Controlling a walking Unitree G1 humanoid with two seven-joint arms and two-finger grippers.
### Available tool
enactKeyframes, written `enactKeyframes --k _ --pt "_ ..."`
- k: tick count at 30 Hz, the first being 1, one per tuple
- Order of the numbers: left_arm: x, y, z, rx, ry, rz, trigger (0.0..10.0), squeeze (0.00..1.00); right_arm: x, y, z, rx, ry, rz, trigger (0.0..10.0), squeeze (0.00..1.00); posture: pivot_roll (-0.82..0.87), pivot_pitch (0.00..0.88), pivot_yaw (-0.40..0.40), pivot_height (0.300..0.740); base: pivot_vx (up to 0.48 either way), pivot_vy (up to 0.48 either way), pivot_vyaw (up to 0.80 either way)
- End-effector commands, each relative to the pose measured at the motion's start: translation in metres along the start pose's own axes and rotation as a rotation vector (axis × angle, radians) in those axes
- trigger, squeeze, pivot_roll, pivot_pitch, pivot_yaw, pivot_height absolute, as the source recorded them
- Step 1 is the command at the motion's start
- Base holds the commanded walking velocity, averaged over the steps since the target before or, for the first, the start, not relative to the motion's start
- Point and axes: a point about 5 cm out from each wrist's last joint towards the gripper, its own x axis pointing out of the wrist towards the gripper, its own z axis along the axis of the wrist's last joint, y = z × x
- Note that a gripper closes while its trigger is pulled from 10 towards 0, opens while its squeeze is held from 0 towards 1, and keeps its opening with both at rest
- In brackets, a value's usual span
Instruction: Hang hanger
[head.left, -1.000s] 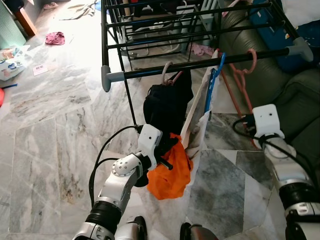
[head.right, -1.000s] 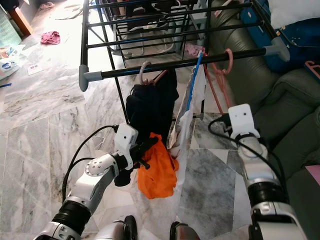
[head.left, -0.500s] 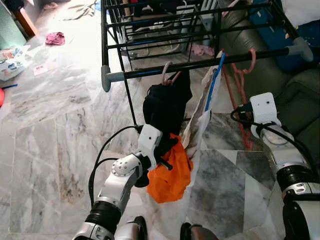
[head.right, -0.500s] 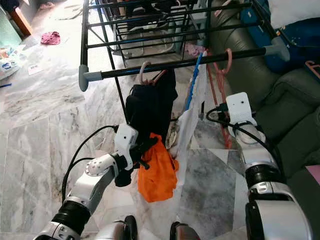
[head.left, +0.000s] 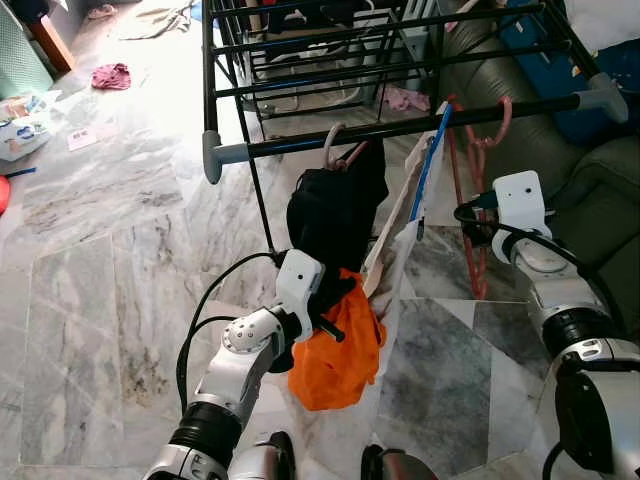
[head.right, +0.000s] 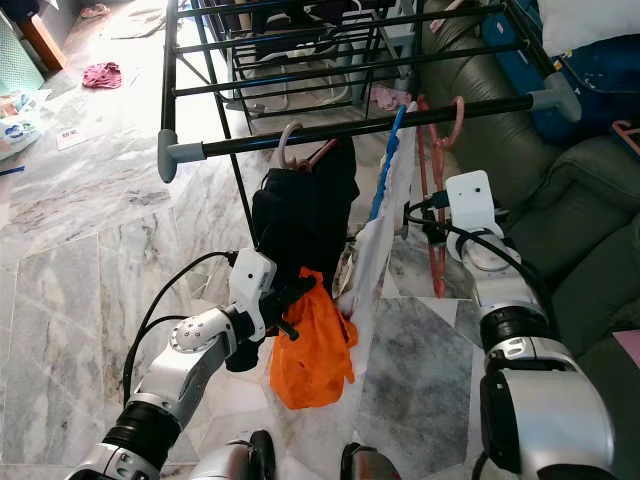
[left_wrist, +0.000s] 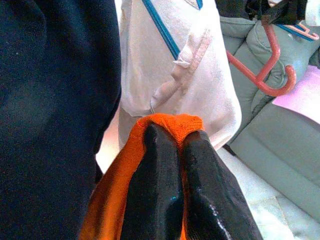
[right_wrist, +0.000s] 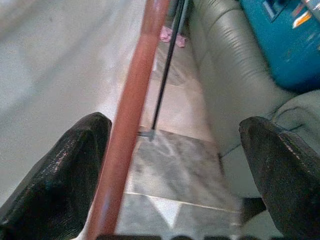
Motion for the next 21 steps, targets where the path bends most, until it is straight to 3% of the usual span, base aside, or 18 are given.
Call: enactKeyframes --k 1,3,4,5,6,7,9,14,21 --pt "0.0 -0.002 0.002 0.016 -0.001 -0.015 10.0 0.0 0.001 0.004 0.0 0.042 0.008 0.011 10.0 1.0 0.02 0.219 0.079 0.74 0.0 0.0 0.0" --pt "-0.001 -0.002 0.002 0.017 0.0 -0.015 10.0 0.0 0.001 0.007 -0.001 0.073 0.014 0.02 10.0 1.0 0.02 0.218 0.079 0.74 0.0 0.0 0.0" --pt "-0.001 -0.002 0.002 0.018 0.001 -0.015 10.0 0.0 0.001 0.01 -0.002 0.088 0.018 0.026 4.9 1.0 0.02 0.218 0.079 0.74 0.0 0.0 0.0" --pt "-0.001 -0.002 0.001 0.018 0.001 -0.014 10.0 0.0 0.002 0.012 -0.003 0.097 0.02 0.031 4.9 1.0 0.02 0.218 0.079 0.74 0.0 0.0 0.0" --pt "-0.001 -0.002 0.001 0.019 0.001 -0.014 10.0 0.0 0.001 0.014 -0.004 0.102 0.023 0.038 0.0 0.81 0.02 0.218 0.08 0.74 0.0 0.0 0.0" --pt "-0.001 -0.002 0.001 0.019 0.001 -0.015 10.0 0.0 0.001 0.015 -0.005 0.102 0.024 0.042 0.0 0.81 0.02 0.218 0.08 0.74 0.0 0.0 0.0" --pt "-0.001 -0.002 0.001 0.02 0.002 -0.016 10.0 0.0 0.001 0.018 -0.007 0.109 0.033 0.049 0.0 0.0 0.02 0.218 0.081 0.74 0.0 0.0 0.0" --pt "0.0 -0.003 0.001 0.02 0.003 -0.021 10.0 0.0 0.0 0.022 -0.014 0.112 0.054 0.051 0.0 0.0 0.02 0.219 0.082 0.74 0.0 0.0 0.0" --pt "0.0 -0.004 0.001 0.022 0.003 -0.028 10.0 0.0 -0.002 0.015 -0.019 0.09 0.072 0.016 0.0 0.0 0.01 0.216 0.083 0.74 0.0 0.0 0.0"
